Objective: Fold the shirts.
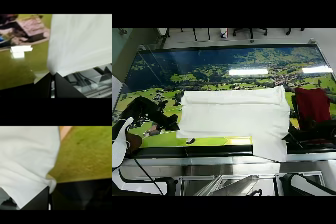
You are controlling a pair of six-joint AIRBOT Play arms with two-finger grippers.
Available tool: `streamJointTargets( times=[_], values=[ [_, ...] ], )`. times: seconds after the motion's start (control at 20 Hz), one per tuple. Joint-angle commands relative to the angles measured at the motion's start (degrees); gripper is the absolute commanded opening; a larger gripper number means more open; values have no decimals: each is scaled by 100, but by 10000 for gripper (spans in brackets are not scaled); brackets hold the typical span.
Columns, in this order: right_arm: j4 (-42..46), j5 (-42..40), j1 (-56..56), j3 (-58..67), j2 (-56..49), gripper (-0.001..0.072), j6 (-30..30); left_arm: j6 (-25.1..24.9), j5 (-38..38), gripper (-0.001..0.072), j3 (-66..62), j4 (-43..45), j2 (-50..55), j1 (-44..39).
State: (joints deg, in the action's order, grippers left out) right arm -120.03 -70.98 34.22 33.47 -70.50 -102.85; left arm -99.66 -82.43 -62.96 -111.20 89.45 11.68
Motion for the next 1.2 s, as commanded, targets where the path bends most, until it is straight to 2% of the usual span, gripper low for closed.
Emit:
streamJointTargets(
  times=[0.0,0.1,0.2,0.45,0.65,0.9,1.15],
  values=[
    [1228,-411,-31,-101,839,21,1095,118,-129,14,481,968,-538,293],
    [1029,-378,-79,-136,1244,21,960,114,-107,14,927,1128,-763,560],
    [413,-214,-92,-52,1440,21,656,114,17,14,1032,1029,-885,767],
    [-407,1388,-1099,428,1255,21,645,118,407,14,-2,321,-870,426],
    [-581,2382,-1882,1563,157,21,713,411,378,14,-1366,321,-127,-98],
    [-625,2540,-2277,2990,-1397,22,774,632,160,14,-2444,374,1014,-437],
    [-625,2564,-2288,3447,-2227,22,730,828,-66,14,-3091,365,1810,-439]
  ],
)
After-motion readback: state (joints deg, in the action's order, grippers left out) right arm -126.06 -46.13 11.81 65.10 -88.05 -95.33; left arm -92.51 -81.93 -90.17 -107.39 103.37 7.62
